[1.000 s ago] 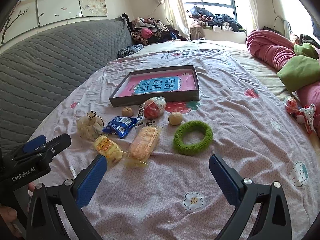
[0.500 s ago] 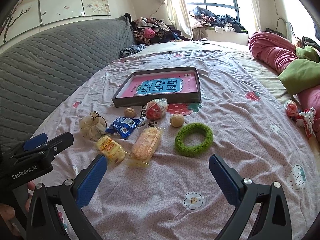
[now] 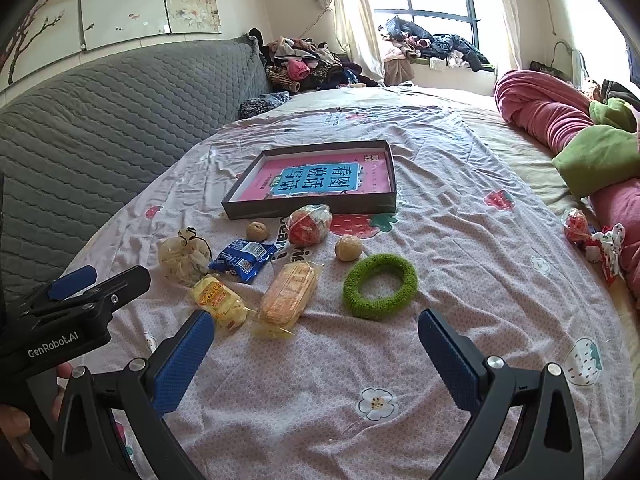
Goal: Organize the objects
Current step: 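Move both tools toward the snacks on the bed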
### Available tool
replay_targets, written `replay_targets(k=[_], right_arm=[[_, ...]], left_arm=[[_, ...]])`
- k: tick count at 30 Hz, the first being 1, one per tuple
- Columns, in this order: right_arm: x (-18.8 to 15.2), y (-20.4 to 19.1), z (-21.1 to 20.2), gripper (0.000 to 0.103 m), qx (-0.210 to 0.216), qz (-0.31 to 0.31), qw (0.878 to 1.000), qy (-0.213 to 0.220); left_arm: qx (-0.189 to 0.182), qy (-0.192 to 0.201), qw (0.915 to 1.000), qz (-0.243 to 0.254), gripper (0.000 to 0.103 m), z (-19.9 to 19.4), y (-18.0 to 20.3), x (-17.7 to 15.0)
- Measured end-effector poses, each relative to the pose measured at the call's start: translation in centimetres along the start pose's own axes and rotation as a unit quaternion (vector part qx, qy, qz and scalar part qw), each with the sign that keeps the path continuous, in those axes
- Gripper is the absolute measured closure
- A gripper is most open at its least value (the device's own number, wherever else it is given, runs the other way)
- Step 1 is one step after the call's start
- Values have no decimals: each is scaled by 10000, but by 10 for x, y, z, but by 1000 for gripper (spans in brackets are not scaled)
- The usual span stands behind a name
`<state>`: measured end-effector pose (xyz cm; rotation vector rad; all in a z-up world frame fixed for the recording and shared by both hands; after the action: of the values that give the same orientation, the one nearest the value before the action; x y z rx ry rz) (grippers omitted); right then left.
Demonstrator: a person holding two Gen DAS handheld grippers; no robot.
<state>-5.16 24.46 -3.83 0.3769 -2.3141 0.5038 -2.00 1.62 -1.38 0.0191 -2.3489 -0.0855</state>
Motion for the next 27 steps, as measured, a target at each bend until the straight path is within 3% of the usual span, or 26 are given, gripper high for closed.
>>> replay_targets(k=[18, 27], right_arm=[[26, 14, -5, 0, -188, -186, 9996, 103], [33, 14, 8, 0, -233, -158, 9996, 30]], left_arm=[[126, -145, 9997, 134, 5, 13, 7, 20], [188, -425, 9988, -148, 5, 36, -13, 19]])
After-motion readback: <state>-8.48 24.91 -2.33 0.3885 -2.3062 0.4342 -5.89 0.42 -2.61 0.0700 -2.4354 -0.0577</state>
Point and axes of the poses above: each gripper's, at about its wrist camera, not at the fingertips, and z roughly the way its jaws point, y to its right, x to its top, the point moved 5 cm from there along z, roughly the way its jaws point, and after that the axes turned 3 degrees about -y, right-handed, at the moved point
